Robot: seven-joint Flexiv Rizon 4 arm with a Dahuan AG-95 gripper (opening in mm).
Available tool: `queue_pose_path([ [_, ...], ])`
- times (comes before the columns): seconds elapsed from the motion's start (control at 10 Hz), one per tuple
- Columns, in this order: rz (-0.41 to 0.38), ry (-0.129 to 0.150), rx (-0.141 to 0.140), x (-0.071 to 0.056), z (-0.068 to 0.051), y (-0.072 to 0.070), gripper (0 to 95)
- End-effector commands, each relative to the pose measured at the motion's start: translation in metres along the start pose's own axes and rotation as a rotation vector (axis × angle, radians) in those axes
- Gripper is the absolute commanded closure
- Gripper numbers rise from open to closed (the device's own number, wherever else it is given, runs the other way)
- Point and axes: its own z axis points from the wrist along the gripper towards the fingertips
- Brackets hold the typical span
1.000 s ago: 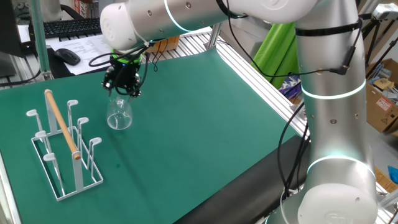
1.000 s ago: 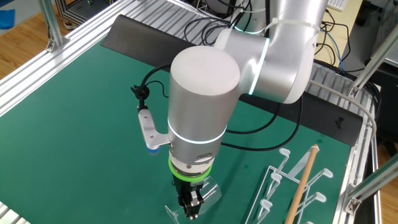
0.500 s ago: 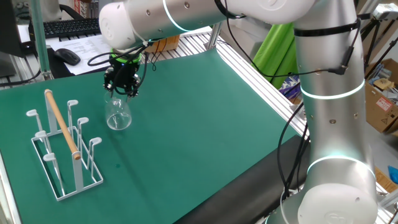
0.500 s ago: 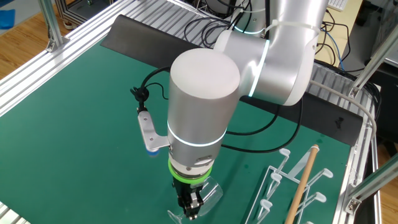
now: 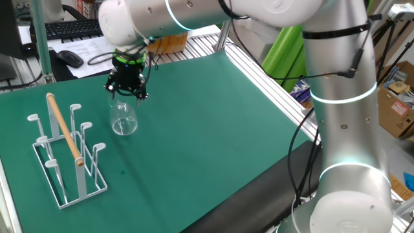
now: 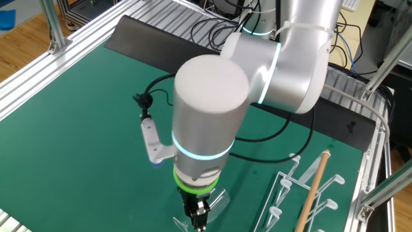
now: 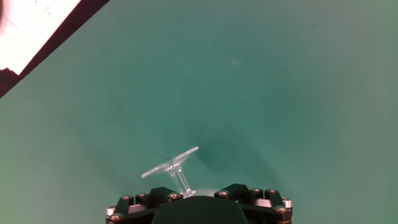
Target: Put the cup on the cup rack
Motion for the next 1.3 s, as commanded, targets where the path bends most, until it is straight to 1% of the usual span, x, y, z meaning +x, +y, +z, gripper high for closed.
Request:
queue_pose_path([
  [0.1,-0.009,0.048,0.045,-0.0004,0.0000,0.0002,19.0],
  [0.2,-0.023,0.068,0.063,-0.0004,0.0000,0.0002,19.0],
  [0.4,-0.041,0.092,0.065,-0.0004,0.0000,0.0002,19.0],
  [0.5,-0.044,0.094,0.063,-0.0004,0.0000,0.0002,19.0],
  [0.6,-0.047,0.081,0.078,-0.0004,0.0000,0.0002,19.0],
  [0.7,-0.052,0.078,0.082,-0.0004,0.0000,0.0002,19.0],
  [0.9,-0.064,0.085,0.074,-0.0004,0.0000,0.0002,19.0],
  [1.0,-0.069,0.104,0.063,-0.0004,0.0000,0.0002,19.0],
  [1.1,-0.061,0.116,0.049,-0.0004,0.0000,0.0002,19.0],
  [1.3,-0.067,0.118,0.046,-0.0011,0.0020,0.0018,19.0],
])
